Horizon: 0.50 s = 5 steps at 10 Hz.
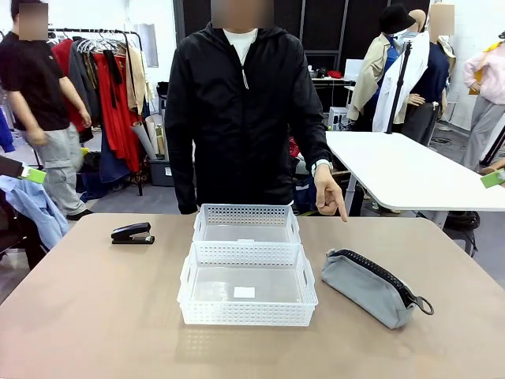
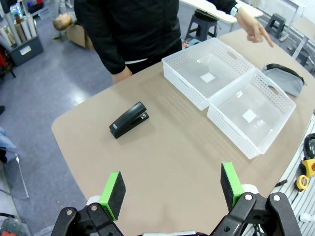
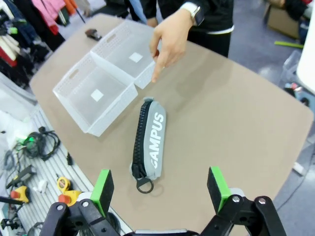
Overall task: Distribute items into two baskets.
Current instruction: Pick up the Pencil pouch that the person points to.
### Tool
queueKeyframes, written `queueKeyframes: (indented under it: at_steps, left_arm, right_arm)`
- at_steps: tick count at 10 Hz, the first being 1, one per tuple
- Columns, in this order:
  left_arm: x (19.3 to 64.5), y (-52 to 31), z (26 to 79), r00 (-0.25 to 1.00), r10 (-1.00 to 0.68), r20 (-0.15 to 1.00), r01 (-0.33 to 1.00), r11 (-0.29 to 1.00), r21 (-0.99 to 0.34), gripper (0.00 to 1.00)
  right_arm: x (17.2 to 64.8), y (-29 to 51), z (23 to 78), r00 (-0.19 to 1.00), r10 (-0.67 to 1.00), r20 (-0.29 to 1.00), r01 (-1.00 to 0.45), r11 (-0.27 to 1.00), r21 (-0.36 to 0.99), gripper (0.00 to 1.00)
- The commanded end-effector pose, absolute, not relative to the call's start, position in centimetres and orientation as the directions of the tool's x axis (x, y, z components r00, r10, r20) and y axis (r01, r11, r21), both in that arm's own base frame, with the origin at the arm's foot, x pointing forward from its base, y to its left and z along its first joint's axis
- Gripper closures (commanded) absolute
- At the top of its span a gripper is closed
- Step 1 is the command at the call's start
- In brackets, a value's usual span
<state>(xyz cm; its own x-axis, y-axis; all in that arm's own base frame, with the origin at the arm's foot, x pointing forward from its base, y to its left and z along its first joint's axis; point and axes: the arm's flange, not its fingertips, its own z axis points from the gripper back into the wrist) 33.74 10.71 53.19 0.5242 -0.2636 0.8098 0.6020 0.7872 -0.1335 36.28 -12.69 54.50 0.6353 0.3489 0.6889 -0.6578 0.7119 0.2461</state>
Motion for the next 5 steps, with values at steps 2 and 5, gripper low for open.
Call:
queueKeyframes:
  at_steps: [2, 5]
  left_arm:
    - [33.8, 10.7, 53.1, 0.518, -0.262, 0.814, 0.609, 0.781, -0.136, 0.00]
    - [33.8, 10.7, 53.1, 0.518, -0.262, 0.814, 0.609, 0.781, -0.136, 0.00]
  right_arm:
    - [39.4, -10.2, 54.7, 0.683, 0.448, 0.576, -0.657, 0.721, 0.218, 0.00]
    - [42.0, -6.3, 54.1, 0.716, 0.555, 0.424, -0.659, 0.737, 0.149, 0.00]
